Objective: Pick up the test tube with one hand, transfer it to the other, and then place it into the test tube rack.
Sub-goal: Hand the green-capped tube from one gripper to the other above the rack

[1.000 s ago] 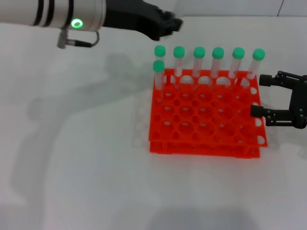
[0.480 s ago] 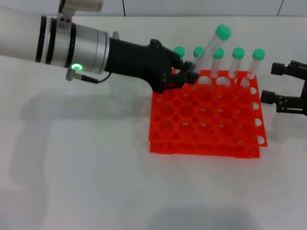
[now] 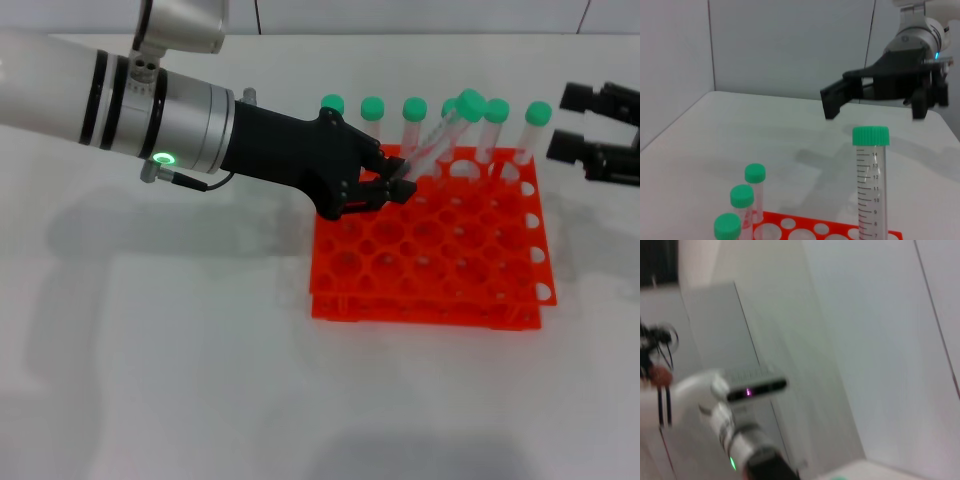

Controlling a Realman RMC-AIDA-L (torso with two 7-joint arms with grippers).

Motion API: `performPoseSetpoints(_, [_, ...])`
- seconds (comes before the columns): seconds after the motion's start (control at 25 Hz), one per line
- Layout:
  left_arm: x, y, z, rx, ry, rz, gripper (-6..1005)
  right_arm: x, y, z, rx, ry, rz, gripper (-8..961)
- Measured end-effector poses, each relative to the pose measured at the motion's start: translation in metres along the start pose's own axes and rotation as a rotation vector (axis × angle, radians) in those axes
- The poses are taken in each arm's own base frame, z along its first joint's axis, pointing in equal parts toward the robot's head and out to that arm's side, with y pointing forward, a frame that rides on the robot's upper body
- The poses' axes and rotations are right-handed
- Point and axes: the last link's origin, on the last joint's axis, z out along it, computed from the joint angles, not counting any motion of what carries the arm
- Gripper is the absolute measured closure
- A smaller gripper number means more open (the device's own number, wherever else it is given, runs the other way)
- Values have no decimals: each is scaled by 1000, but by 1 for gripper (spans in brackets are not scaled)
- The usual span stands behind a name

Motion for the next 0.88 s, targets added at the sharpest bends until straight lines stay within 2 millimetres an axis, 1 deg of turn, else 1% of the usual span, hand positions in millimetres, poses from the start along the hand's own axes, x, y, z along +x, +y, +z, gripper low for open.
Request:
performPoseSetpoints(0.12, [2, 0, 0, 0, 2, 9, 780, -1, 2, 6, -19, -43, 15, 85])
performPoseSetpoints(0.16, [2, 0, 0, 0, 3, 13, 780, 0, 7, 15, -45, -102, 12, 85])
performPoseSetpoints(0.24, [2, 0, 1, 0, 4, 22, 779, 1, 10, 23, -56, -145, 5, 85])
performPoseSetpoints(0.4, [2, 1, 4, -3, 10, 27, 777, 7, 14, 38, -54, -180, -19, 85])
performPoseSetpoints(0.44, [3, 2, 5, -5, 13, 29, 776, 11, 14, 46, -55, -182, -28, 85])
performPoseSetpoints(0.48, [3, 2, 5, -5, 13, 29, 775, 11, 14, 46, -55, -182, -28, 85])
performPoseSetpoints(0.64, [3, 2, 6, -5, 15, 31, 773, 20, 17, 61, -59, -203, -47, 85])
performPoseSetpoints(0.88, [2, 2, 5, -3, 16, 28, 770, 29, 21, 66, -47, -218, -99, 86])
